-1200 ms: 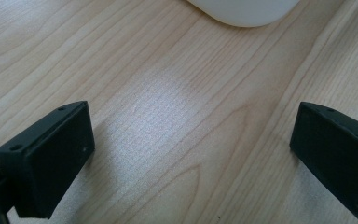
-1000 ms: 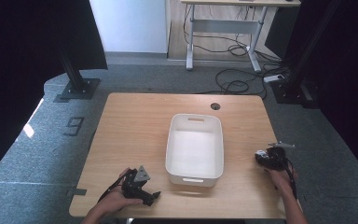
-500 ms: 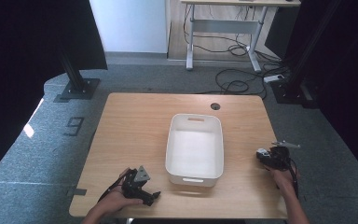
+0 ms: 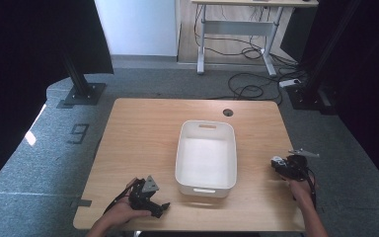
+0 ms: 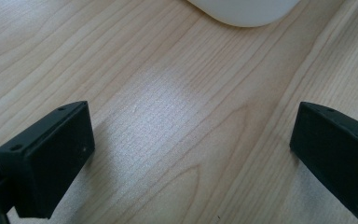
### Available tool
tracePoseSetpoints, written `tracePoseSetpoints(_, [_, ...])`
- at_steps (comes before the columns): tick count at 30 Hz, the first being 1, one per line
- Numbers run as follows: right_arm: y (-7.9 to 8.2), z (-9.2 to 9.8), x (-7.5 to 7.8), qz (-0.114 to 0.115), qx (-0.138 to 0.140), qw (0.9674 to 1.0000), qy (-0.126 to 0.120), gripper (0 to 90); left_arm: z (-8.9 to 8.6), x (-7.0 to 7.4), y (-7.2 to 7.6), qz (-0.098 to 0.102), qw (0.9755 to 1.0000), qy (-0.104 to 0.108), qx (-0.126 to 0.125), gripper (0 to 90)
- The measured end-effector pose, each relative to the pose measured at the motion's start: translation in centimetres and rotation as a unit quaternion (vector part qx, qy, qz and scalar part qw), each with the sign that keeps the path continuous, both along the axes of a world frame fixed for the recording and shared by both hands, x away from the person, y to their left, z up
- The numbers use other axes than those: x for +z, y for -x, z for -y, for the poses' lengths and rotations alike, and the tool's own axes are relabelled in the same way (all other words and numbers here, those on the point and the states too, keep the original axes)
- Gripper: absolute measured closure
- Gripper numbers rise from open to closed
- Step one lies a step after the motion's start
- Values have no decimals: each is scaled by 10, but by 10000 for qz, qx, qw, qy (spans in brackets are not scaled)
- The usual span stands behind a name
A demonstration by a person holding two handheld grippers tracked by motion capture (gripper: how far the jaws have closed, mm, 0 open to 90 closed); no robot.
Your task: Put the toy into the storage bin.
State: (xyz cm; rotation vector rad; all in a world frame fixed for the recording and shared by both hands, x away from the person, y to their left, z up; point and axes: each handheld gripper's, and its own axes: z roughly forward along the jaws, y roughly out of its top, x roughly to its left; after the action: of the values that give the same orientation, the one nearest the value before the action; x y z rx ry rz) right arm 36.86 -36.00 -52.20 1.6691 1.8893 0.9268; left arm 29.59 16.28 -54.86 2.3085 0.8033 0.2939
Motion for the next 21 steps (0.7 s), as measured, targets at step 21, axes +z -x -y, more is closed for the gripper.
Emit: tracePoseSetpoints(21, [8, -11, 15, 258, 162, 9995, -54, 500, 0, 0, 0, 0, 10000, 0, 2, 0])
